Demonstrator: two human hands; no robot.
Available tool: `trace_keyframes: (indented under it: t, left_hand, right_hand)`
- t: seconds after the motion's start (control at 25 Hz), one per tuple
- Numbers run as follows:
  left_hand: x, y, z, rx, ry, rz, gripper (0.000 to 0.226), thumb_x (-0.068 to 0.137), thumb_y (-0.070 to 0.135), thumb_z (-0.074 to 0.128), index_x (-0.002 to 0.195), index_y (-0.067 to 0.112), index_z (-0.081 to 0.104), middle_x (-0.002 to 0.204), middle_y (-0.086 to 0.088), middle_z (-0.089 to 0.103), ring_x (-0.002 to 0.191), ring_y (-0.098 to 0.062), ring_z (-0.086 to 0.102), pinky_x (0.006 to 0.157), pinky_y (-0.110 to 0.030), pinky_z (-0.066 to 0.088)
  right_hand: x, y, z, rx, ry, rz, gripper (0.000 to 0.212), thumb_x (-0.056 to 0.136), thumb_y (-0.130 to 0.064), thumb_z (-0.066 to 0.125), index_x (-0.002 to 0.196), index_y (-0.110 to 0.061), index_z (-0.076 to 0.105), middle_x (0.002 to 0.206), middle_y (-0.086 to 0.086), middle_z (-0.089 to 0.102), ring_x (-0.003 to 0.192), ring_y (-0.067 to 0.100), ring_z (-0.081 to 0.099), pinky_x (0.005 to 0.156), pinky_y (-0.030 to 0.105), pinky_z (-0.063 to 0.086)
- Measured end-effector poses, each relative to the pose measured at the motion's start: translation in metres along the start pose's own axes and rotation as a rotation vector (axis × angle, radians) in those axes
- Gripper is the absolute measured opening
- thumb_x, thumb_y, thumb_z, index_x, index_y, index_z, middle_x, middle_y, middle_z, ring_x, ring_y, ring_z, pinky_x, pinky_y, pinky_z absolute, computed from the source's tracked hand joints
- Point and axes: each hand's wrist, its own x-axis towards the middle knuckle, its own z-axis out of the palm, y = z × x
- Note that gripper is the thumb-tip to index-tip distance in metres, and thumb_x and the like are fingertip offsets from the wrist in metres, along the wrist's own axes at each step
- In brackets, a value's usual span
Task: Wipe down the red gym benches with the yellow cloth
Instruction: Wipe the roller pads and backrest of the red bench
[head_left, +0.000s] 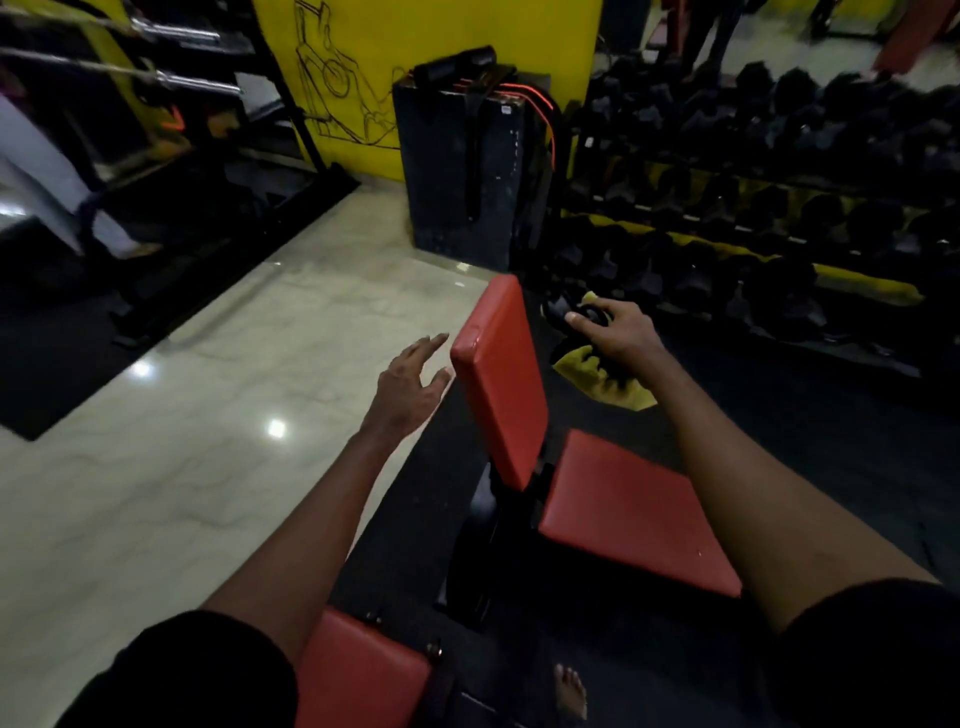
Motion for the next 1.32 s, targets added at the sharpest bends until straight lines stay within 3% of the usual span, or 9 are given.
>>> trace_keyframes:
  t: [0.12,0.2,0.36,0.6,0.72,0.88,1.04,1.16,1.32]
  left_hand:
    - [0.019,0.011,0.021,0.032,0.043,-0.055,0.054,0.097,0.03,0.063,0.149,0.034,0.047,0.154,-0.003,0.046,0.145,-0.019,0.038,0.119,-0.047,0.033]
    - [0.027,0.018,0.037,0.044,0.06,-0.087,0.053,0.098,0.032,0.062,0.149,0.036,0.046,0.154,-0.003,0.046,0.145,-0.019,0.038,0.118,-0.05,0.033]
    - [0.04,0.018,0.056,0.05,0.091,-0.173,0.054,0.095,0.044,0.058,0.147,0.041,0.045,0.154,0.002,0.046,0.145,-0.016,0.037,0.118,-0.051,0.032]
    - [0.064,-0.016,0.074,0.085,0.073,-0.306,0.056,0.094,0.043,0.056,0.149,0.039,0.044,0.153,-0.001,0.048,0.143,-0.02,0.042,0.116,-0.05,0.035]
    - [0.074,-0.023,0.089,0.046,0.042,-0.311,0.058,0.093,0.041,0.057,0.149,0.036,0.045,0.151,0.0,0.051,0.14,-0.02,0.046,0.116,-0.046,0.038]
    - [0.083,-0.031,0.106,0.006,0.033,-0.363,0.06,0.09,0.032,0.062,0.148,0.037,0.047,0.136,0.001,0.063,0.126,-0.017,0.058,0.108,-0.039,0.048]
    - [0.085,-0.024,0.111,0.064,0.122,-0.397,0.057,0.09,0.008,0.067,0.144,0.019,0.054,0.136,-0.002,0.061,0.122,-0.012,0.052,0.106,-0.024,0.038]
    - [0.082,-0.022,0.117,0.1,0.124,-0.455,0.058,0.091,0.014,0.071,0.145,0.026,0.054,0.152,-0.004,0.048,0.139,-0.018,0.043,0.113,-0.023,0.028]
    - [0.076,-0.016,0.129,0.003,0.192,-0.554,0.065,0.088,0.016,0.076,0.146,0.033,0.052,0.157,-0.001,0.042,0.138,0.001,0.037,0.105,0.001,0.023]
  right_hand:
    - [0.041,0.005,-0.017,0.015,-0.042,-0.047,0.057,0.091,-0.05,0.068,0.14,-0.023,0.058,0.126,0.004,0.066,0.109,0.02,0.064,0.083,0.022,0.05]
    - [0.063,0.008,-0.023,0.026,-0.099,-0.057,0.057,0.09,-0.051,0.068,0.14,-0.025,0.058,0.12,0.002,0.066,0.093,0.018,0.067,0.073,0.028,0.058]
    - [0.101,0.008,-0.012,0.024,-0.183,-0.133,0.048,0.092,-0.049,0.068,0.131,-0.022,0.064,0.107,0.0,0.066,0.078,0.017,0.069,0.073,0.037,0.061]
    - [0.141,0.004,0.023,-0.016,-0.269,-0.224,0.033,0.093,-0.044,0.068,0.116,-0.021,0.07,0.101,0.0,0.068,0.078,0.013,0.067,0.073,0.036,0.061]
    - [0.164,0.005,0.039,-0.118,-0.28,-0.287,0.034,0.093,-0.042,0.067,0.115,-0.017,0.071,0.105,0.002,0.069,0.089,0.011,0.06,0.083,0.036,0.054]
    - [0.199,0.014,0.062,-0.198,-0.299,-0.334,0.037,0.089,-0.046,0.066,0.115,-0.02,0.072,0.1,0.003,0.065,0.092,0.02,0.064,0.074,0.033,0.05]
    - [0.239,0.031,0.096,-0.292,-0.341,-0.389,0.044,0.087,-0.056,0.061,0.122,-0.03,0.067,0.118,0.008,0.06,0.111,0.031,0.057,0.09,0.042,0.05]
    - [0.259,0.038,0.113,-0.377,-0.309,-0.44,0.04,0.092,-0.051,0.062,0.126,-0.03,0.064,0.13,0.007,0.052,0.12,0.035,0.047,0.095,0.049,0.046]
    - [0.258,0.047,0.134,-0.336,-0.253,-0.452,0.038,0.093,-0.047,0.061,0.125,-0.026,0.064,0.132,0.008,0.049,0.121,0.038,0.044,0.093,0.056,0.045]
